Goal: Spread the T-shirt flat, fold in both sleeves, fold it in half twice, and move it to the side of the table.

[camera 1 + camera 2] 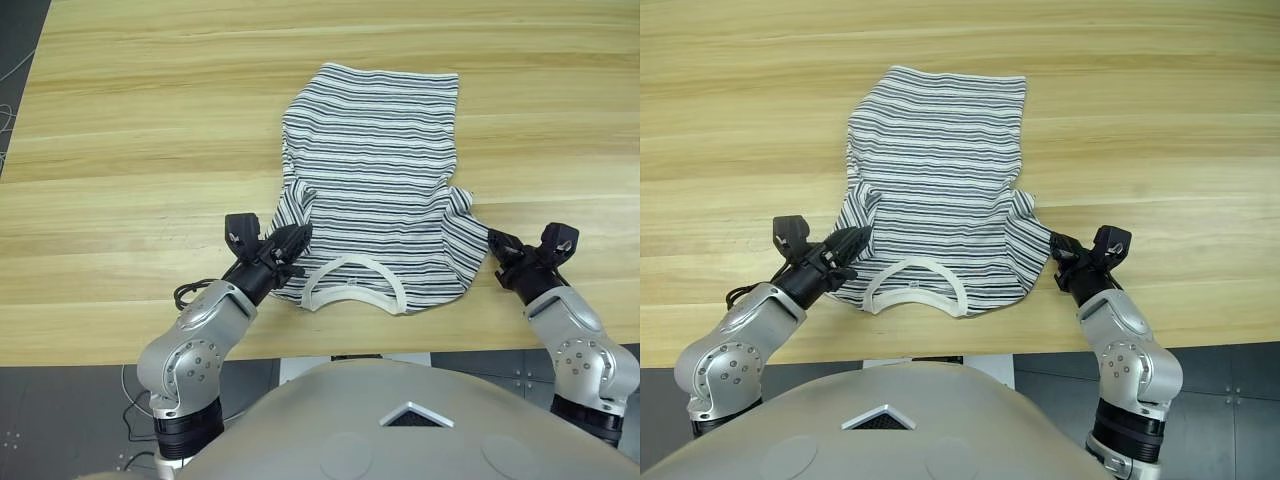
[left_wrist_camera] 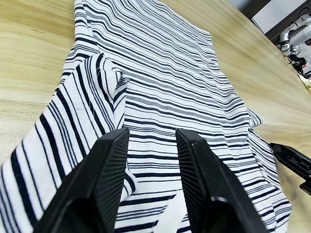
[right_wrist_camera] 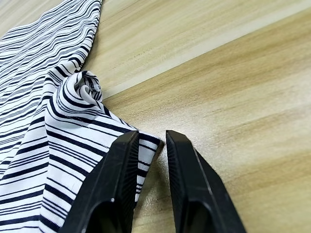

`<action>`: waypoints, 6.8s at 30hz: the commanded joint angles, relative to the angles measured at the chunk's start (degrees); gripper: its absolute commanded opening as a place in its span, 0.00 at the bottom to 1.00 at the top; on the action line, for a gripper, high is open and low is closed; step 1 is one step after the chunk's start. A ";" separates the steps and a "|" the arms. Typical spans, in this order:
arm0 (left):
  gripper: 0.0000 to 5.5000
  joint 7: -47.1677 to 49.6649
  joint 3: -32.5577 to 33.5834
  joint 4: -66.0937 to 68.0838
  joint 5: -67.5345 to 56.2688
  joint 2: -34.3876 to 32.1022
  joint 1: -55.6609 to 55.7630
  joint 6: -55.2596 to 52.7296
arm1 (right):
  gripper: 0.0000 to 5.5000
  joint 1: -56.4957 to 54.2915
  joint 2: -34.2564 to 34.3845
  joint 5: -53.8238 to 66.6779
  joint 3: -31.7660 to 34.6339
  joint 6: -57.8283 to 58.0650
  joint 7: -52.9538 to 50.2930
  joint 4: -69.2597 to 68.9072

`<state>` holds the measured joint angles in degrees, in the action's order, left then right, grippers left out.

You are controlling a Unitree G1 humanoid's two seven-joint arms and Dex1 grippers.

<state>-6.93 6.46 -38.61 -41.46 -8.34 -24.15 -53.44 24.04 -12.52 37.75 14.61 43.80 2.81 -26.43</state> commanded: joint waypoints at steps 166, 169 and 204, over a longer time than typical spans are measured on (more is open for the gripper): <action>0.33 -36.45 -29.86 23.82 46.04 -34.83 18.75 33.88 | 0.55 -27.93 -40.87 -73.25 -39.04 -121.41 32.31 49.40; 0.33 -36.77 -29.72 23.86 46.07 -34.93 18.91 33.93 | 0.62 -26.73 -40.89 -72.35 -40.23 -118.69 32.64 47.04; 0.33 -37.44 -28.29 20.42 45.61 -34.55 18.46 32.22 | 0.55 -32.48 -29.34 -70.39 -53.62 -104.68 32.64 52.96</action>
<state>-43.92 -22.25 -18.79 3.63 -42.72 -5.02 -19.81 -12.88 -40.66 -27.52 -34.50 -65.09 29.18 24.71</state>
